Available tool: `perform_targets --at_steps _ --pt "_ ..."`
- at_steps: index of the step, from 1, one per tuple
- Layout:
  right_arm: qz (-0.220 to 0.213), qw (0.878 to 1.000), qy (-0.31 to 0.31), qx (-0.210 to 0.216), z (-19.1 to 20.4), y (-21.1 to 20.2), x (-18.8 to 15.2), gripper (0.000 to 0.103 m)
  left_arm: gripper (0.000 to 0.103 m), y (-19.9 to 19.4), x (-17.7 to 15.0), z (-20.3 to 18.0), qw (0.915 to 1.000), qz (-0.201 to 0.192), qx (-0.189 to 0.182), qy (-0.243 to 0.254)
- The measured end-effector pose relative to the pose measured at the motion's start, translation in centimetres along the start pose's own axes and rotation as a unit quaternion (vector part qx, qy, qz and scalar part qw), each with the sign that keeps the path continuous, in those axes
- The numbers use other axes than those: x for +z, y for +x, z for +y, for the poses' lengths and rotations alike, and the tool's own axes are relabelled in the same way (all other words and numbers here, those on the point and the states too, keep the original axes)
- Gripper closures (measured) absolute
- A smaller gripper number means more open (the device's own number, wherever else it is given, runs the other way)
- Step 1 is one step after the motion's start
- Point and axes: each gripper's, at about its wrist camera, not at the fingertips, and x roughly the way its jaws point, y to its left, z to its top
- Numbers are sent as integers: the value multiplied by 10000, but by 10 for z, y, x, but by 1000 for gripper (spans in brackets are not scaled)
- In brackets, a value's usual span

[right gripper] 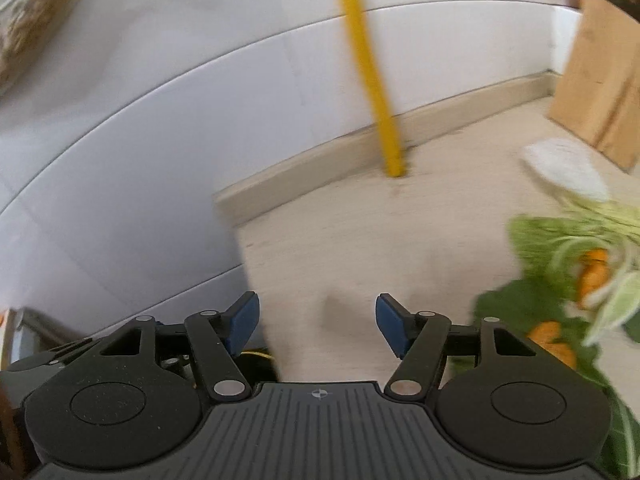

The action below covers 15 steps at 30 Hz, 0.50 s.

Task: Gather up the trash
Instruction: 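Move both open tools up to the vegetable scrap pile on the counter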

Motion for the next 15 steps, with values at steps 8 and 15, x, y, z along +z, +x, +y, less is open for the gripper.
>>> perform_targets --at_steps 8,15 --pt "-153 9989 280 -354 -39 -20 -3 30 57 4 2 -34 9991 47 -229 347" --pt "-193 9980 275 -536 -58 -30 -8 28 56 7 3 -55 9977 68 -350 571"
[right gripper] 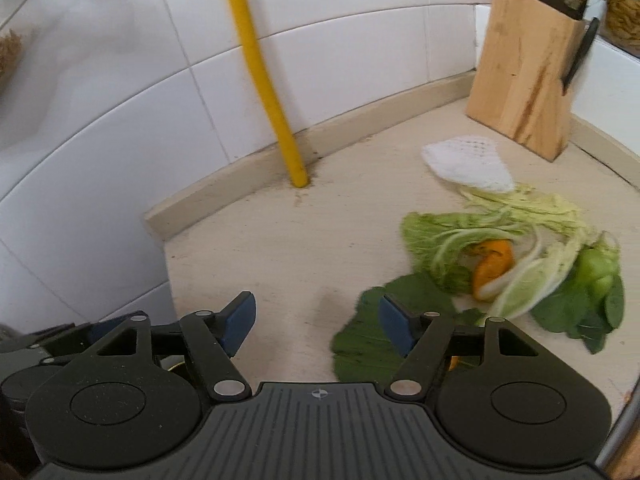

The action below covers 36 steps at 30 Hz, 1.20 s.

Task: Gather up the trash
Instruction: 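Move both open tools up to the vegetable scrap pile on the counter, then grasp the white foam net on the pile with the left tool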

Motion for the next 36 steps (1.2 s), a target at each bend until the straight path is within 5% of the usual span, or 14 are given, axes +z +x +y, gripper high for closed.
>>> perform_targets --at_steps 6,36 --pt "-68 9999 -74 -125 -15 -15 0 25 49 -2 4 -16 9997 -110 -52 204" --pt "-428 9958 262 -770 -112 -63 1 19 45 23 27 -103 9888 -122 -460 1412"
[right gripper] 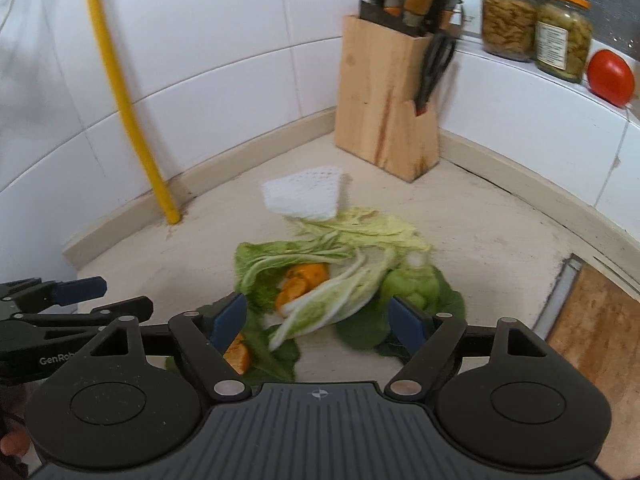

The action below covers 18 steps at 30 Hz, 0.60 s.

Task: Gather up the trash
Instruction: 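Grasp the white foam net on the pile with the left tool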

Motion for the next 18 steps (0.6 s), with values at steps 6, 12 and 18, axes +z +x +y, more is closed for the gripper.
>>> perform_targets --at_steps 6,12,18 --pt "-5 9997 180 -168 -21 1 -2 18 39 12 14 -13 9995 -25 -213 250" --pt "-20 9987 393 -336 -43 0 -5 17 36 33 42 -33 9973 1 -605 417" --pt "-27 9971 600 -458 -66 -7 -10 17 28 67 75 -51 9950 -58 -793 600"
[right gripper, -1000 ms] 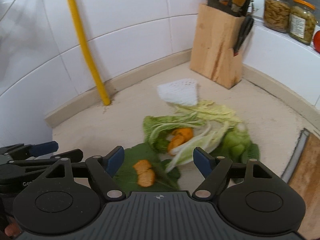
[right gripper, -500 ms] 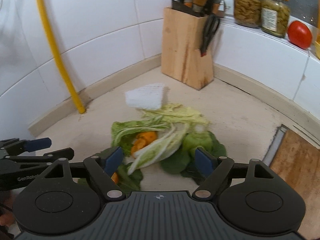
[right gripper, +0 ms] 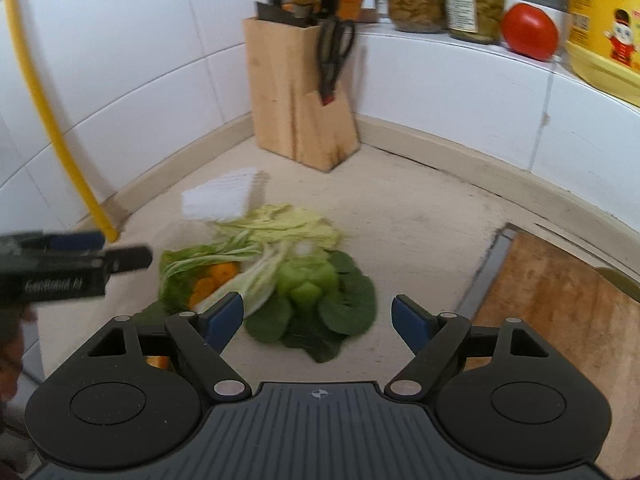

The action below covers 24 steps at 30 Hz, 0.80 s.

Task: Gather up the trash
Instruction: 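Grasp the white foam net on the pile with the left tool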

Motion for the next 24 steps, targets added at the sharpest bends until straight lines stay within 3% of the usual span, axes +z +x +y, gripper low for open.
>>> perform_targets --at_steps 9,18,20,22,24 --pt "-62 9997 190 -151 -36 -7 8 16 27 83 42 5 9982 483 353 -64" --pt "34 9993 346 -124 -52 10 13 16 27 137 38 11 9943 999 374 -27" --pt "47 9993 359 -102 -52 12 14 16 36 135 35 17 9949 935 367 -78" --pt "56 9993 351 -89 -51 13 13 16 57 130 36 20 9949 920 414 -91" --pt "81 9994 326 -96 -50 14 13 16 69 123 36 28 9947 940 346 -232"
